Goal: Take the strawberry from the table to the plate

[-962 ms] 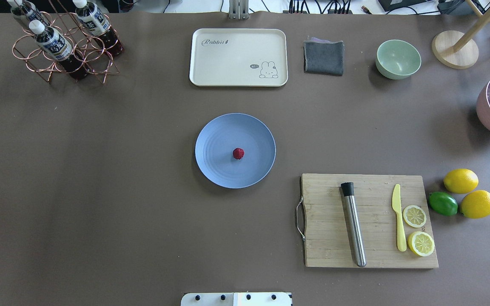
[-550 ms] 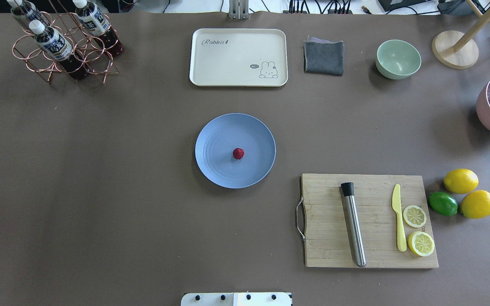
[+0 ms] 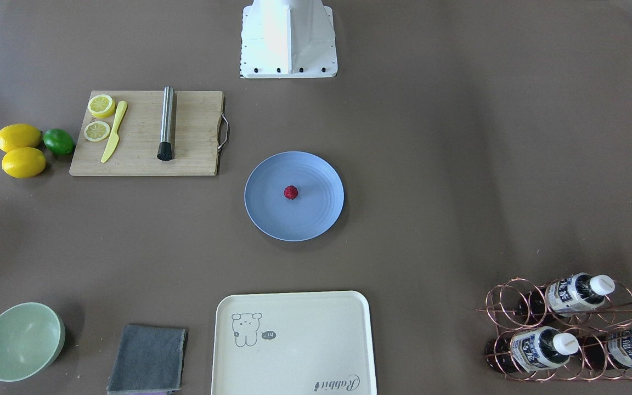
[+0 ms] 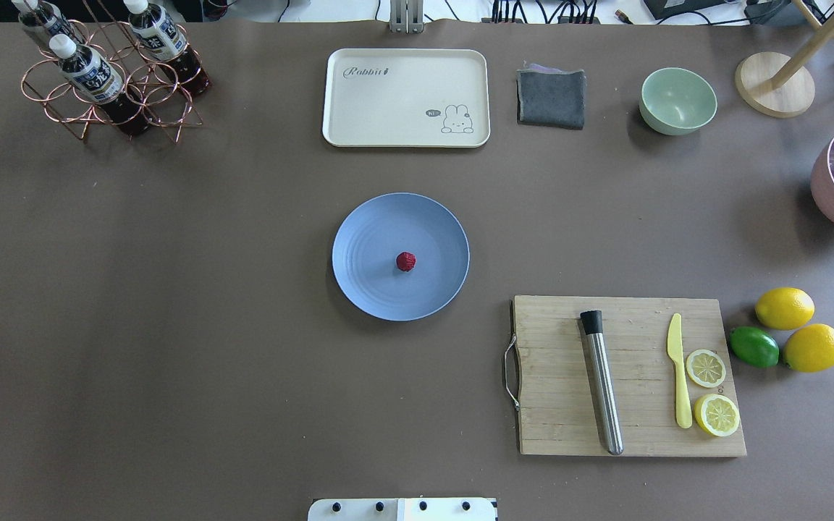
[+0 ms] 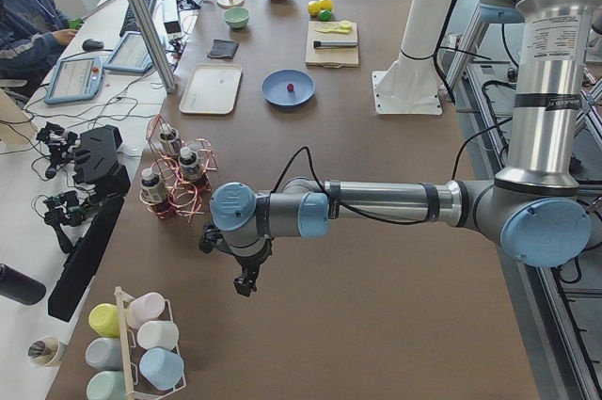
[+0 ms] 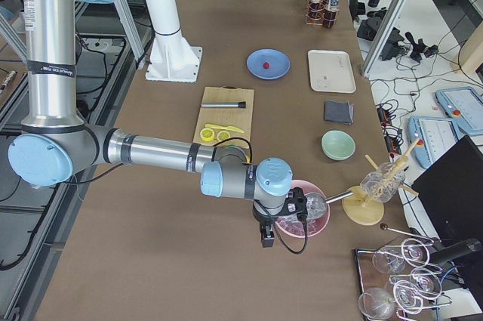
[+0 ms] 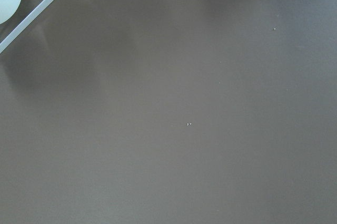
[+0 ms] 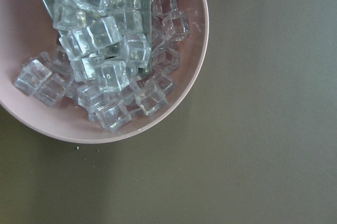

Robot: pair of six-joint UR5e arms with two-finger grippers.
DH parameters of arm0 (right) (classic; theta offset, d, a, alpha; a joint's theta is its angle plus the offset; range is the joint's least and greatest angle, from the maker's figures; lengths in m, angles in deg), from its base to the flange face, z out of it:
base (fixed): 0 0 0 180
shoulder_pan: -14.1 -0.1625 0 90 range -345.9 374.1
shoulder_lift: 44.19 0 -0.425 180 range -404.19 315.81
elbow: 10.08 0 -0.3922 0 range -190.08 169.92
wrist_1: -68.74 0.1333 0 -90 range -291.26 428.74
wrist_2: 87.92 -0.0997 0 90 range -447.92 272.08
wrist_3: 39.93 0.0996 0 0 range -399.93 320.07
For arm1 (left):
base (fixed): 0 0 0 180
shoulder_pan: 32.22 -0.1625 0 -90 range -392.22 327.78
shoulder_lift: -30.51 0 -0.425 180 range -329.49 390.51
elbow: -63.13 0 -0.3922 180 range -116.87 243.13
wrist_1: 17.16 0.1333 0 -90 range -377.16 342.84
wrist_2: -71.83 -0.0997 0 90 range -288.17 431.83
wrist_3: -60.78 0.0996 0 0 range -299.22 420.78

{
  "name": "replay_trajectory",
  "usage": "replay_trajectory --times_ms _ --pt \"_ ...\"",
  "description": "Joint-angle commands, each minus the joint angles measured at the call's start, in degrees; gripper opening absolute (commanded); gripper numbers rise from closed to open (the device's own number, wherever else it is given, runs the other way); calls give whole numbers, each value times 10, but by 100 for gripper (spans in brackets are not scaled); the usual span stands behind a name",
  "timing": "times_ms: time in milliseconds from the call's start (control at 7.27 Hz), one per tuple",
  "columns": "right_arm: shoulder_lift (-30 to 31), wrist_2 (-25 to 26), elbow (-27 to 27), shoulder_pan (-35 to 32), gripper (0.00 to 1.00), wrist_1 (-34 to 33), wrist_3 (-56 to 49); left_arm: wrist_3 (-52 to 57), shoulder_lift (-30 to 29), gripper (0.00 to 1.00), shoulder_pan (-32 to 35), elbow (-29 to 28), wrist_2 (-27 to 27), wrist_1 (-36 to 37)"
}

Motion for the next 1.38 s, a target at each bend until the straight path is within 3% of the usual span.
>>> replay_trajectory --times_ms 0,275,1238 --pt "1 -2 0 1 100 3 -1 0 0 98 0 0 0 0" --pt "14 -17 -5 1 100 47 3 1 0 98 0 -1 0 0" --pt "18 -20 -5 1 100 49 3 1 0 98 0 -1 -1 0"
